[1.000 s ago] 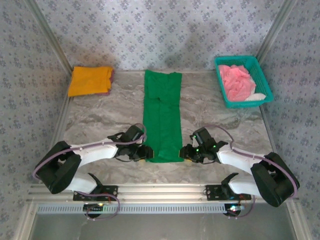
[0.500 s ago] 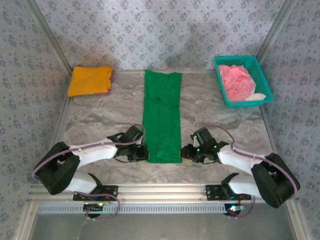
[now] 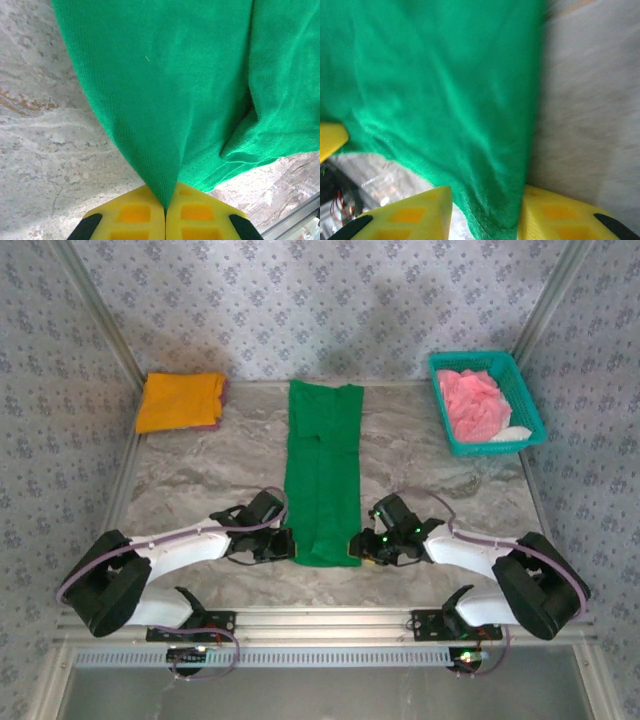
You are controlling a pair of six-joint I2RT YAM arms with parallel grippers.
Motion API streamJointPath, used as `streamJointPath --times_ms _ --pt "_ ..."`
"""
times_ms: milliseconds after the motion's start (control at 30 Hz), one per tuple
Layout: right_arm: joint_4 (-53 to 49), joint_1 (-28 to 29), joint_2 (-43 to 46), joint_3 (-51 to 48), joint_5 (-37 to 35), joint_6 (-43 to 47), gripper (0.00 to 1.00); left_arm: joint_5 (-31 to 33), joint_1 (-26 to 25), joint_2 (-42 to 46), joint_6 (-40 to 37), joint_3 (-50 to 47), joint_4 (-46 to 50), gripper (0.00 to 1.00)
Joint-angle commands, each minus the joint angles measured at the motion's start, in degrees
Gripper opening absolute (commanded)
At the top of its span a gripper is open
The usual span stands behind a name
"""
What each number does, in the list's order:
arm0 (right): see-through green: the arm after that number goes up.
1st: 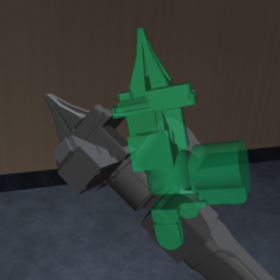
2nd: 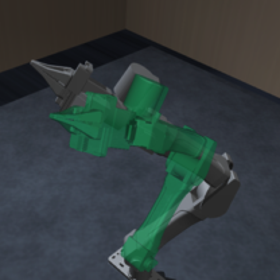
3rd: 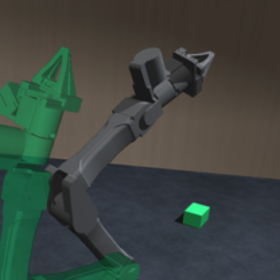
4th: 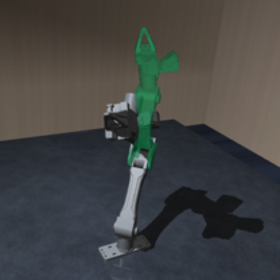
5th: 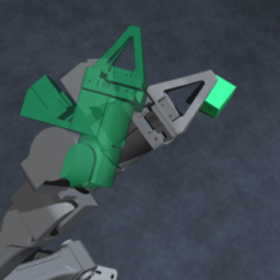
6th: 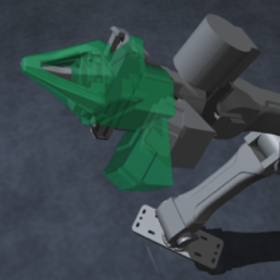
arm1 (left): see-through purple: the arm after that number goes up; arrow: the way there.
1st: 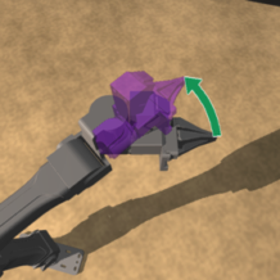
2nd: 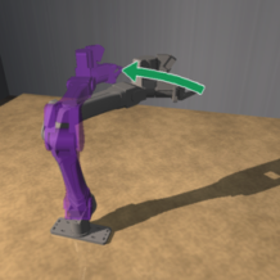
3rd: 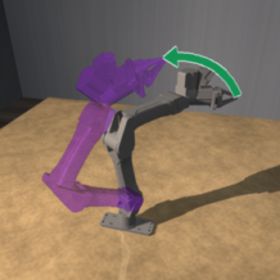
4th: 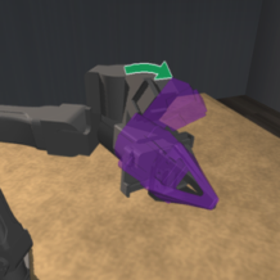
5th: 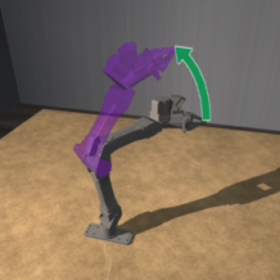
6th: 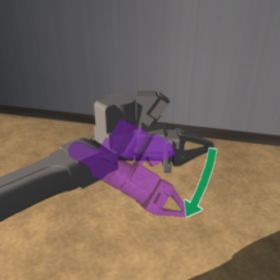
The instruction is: Fold and stack the t-shirts
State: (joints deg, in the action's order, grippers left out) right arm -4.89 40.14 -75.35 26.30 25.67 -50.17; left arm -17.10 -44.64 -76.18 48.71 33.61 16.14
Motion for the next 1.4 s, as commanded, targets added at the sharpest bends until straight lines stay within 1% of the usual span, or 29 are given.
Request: streamJointPath --times_ms 0,67,100,200,233,367,433,600,667,733,800,933,1000,1067,1133,1167,1367 --pt "1.3 1.7 -0.6 0.1 3.8 -2.7 0.37 0.6 -0.2 0.9 -0.3 -0.3 0.7 0.0" --pt "1.4 2.0 -0.8 0.5 3.6 -3.2 0.32 0.8 -0.2 1.0 0.0 -0.5 0.3 0.0" --pt "1.3 2.2 -0.9 0.7 3.5 -3.3 0.28 1.0 -0.2 1.2 0.0 -0.7 0.2 0.0" --pt "-0.7 2.3 -0.1 1.6 1.5 -3.0 0.06 1.1 -0.1 1.8 0.0 -0.8 0.1 0.0" --pt "-2.2 2.2 0.8 2.2 0.6 -2.5 0.01 1.1 -0.2 2.4 0.1 -0.9 0.0 0.0" --pt "-8.3 2.0 4.9 5.2 -2.6 -0.3 0.0 1.6 -0.3 6.1 0.1 -1.3 0.6 0.0" --pt "-9.5 1.6 6.3 5.3 -3.1 0.0 0.0 1.9 -0.1 7.9 -0.2 -1.9 0.7 0.0" --pt "-7.7 1.4 7.2 2.3 -2.3 -0.5 0.0 0.7 -0.5 9.2 0.0 -4.4 -0.6 0.0" --pt "-6.4 2.6 7.3 0.3 -1.9 -1.0 0.0 0.3 -1.9 9.2 0.6 -5.3 -1.5 0.0" --pt "-7.6 4.5 8.4 -1.0 -1.9 -0.9 0.0 0.6 -4.6 9.6 1.4 -5.7 -1.4 0.0" --pt "-9.9 7.2 11.9 -2.4 -3.6 -1.5 0.0 2.1 -7.7 11.3 2.1 -5.7 0.5 0.0" --pt "-13.9 10.4 24.0 -5.7 -6.4 -6.4 0.0 5.3 -13.2 18.7 6.2 -6.6 4.4 0.0" --pt "-16.6 10.9 29.8 -5.5 -8.5 -8.7 0.0 6.4 -14.4 22.9 7.8 -6.8 5.0 0.0" --pt "-20.5 10.5 32.7 -3.7 -10.0 -9.0 0.0 8.8 -14.4 25.7 6.7 -5.6 6.0 0.0" --pt "-22.6 8.3 31.4 -0.7 -10.0 -5.3 0.0 11.4 -13.7 26.0 3.4 -2.8 7.3 0.0" --pt "-22.9 6.3 29.6 1.1 -9.3 -3.6 0.0 11.3 -12.3 25.0 1.6 -1.2 7.6 0.0" --pt "-22.7 -5.6 17.6 12.5 -5.4 6.5 0.0 2.5 0.7 17.9 -7.0 6.8 5.9 0.0"
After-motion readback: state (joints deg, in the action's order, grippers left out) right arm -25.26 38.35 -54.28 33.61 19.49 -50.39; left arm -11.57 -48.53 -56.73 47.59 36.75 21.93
